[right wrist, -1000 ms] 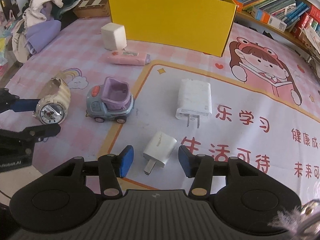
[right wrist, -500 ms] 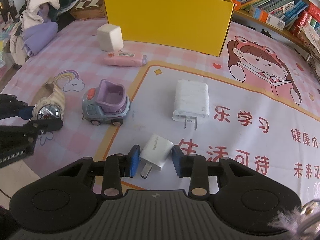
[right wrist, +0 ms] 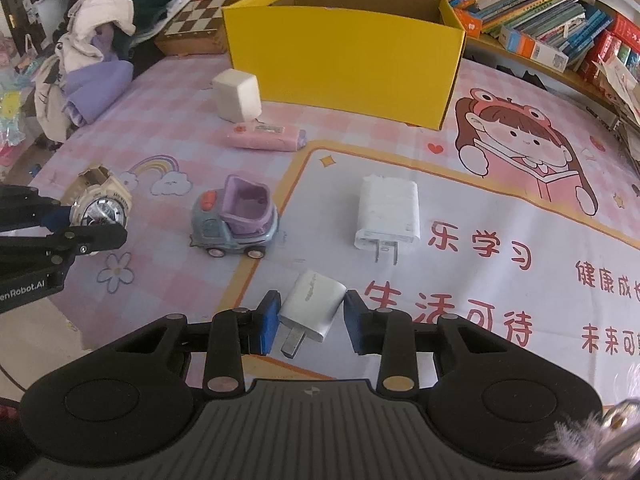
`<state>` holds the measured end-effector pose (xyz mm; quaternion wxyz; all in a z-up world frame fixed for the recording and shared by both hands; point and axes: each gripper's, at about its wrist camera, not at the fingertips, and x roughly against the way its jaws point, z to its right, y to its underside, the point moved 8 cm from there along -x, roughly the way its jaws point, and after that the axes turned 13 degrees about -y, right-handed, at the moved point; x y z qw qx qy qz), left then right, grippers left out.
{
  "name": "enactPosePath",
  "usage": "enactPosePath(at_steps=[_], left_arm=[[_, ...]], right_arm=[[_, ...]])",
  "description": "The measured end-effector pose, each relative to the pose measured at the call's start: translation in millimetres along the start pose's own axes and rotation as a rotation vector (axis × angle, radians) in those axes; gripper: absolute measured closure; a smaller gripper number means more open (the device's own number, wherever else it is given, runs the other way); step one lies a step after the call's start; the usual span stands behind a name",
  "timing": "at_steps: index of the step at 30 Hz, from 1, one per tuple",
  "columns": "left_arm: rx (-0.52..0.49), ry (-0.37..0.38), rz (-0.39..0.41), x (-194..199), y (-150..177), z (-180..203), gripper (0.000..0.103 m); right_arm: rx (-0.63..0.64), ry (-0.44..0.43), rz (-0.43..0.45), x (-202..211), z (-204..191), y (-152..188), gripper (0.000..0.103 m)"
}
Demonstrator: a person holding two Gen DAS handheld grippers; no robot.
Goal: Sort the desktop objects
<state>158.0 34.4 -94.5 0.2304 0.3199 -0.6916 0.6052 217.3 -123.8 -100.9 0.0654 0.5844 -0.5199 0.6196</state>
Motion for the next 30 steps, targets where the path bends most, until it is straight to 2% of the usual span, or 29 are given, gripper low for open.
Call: enactPosePath(at_steps=[7,21,30], left_arm=[[0.003,0.002,0.035,15,-6,-3,0.084],[-0.001,0.04,0.118,46,-37,-2,0.084],[-0.017,0.059,0.138,48,-49,4,0.084]], right_arm=[[0.007,-0.004,0.025,14,-8,1,0.07],[0.04,-0.008,0.085,70,-8,-17,0.07],[0.054,-0.022,0.08,72,-9,-23,0.07]])
